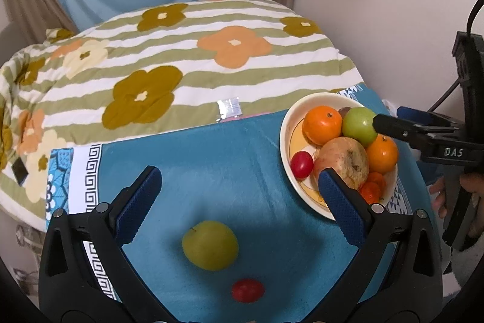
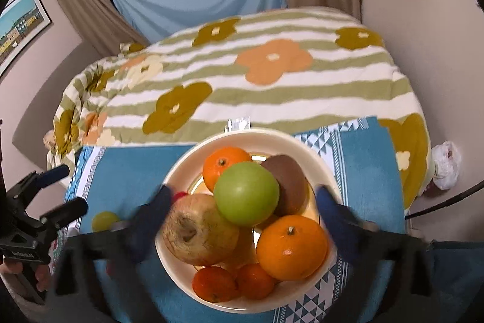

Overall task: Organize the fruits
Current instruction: 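Lower the green apple into the bowl and open the right tool, then grasp the other green apple with the left tool while the right grasps a tomato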

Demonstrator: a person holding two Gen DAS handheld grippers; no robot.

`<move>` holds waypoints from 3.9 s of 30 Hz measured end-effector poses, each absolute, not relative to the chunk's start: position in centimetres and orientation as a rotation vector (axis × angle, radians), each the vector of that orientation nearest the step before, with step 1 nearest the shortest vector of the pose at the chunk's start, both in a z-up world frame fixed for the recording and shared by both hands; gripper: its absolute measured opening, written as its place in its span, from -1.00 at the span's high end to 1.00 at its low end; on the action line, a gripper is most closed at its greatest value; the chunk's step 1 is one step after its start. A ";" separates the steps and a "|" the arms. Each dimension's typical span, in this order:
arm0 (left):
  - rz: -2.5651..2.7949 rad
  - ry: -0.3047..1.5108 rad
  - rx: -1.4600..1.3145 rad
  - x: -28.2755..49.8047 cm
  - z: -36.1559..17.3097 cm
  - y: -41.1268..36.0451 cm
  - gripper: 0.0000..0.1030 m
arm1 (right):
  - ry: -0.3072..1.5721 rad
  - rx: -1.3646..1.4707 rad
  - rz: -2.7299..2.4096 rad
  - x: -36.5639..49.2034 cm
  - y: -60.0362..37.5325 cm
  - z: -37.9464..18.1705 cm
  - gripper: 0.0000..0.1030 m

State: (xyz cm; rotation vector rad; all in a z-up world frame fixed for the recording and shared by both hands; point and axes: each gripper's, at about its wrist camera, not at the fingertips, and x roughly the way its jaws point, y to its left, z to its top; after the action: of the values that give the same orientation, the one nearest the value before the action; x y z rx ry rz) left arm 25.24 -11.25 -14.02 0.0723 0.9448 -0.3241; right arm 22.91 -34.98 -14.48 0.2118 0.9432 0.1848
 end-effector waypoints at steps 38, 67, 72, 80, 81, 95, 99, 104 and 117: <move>-0.216 0.865 0.083 14.0 -6.5 -2.9 -1.00 | 0.880 0.013 0.308 10.5 -27.8 -7.3 -0.99; -0.785 1.083 0.369 23.6 -20.4 -5.8 -0.84 | 1.087 0.128 0.095 9.7 -17.5 -19.1 -0.98; -0.807 1.120 0.385 24.2 -22.2 -6.6 -0.60 | 1.103 0.137 0.088 9.9 -17.0 -20.1 -0.88; -0.878 1.142 0.371 24.8 -23.1 -7.3 -0.19 | 1.127 0.126 0.106 10.8 -16.3 -21.3 -0.55; -0.879 1.135 0.385 24.7 -23.1 -7.5 -0.19 | 1.130 0.127 0.110 10.8 -16.3 -21.4 -0.50; -0.815 1.157 0.375 24.4 -22.9 -4.5 -0.19 | 1.129 0.102 0.150 11.8 -15.4 -21.8 -0.33; -0.787 1.169 0.366 24.0 -22.8 -3.1 -0.19 | 1.121 0.086 0.153 12.2 -15.1 -21.9 -0.20; -0.755 1.186 0.345 23.4 -22.8 -1.6 -0.19 | 1.114 0.079 0.155 12.9 -15.1 -21.9 -0.10; -0.689 1.204 0.288 22.0 -22.7 0.4 -0.18 | 1.109 0.083 0.194 14.5 -13.9 -22.2 0.38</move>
State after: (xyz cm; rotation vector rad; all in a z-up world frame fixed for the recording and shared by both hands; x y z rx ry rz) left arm 21.96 0.36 -22.74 0.2881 1.2043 -0.6895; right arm 14.52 -13.91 -22.17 0.0829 1.1095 0.1944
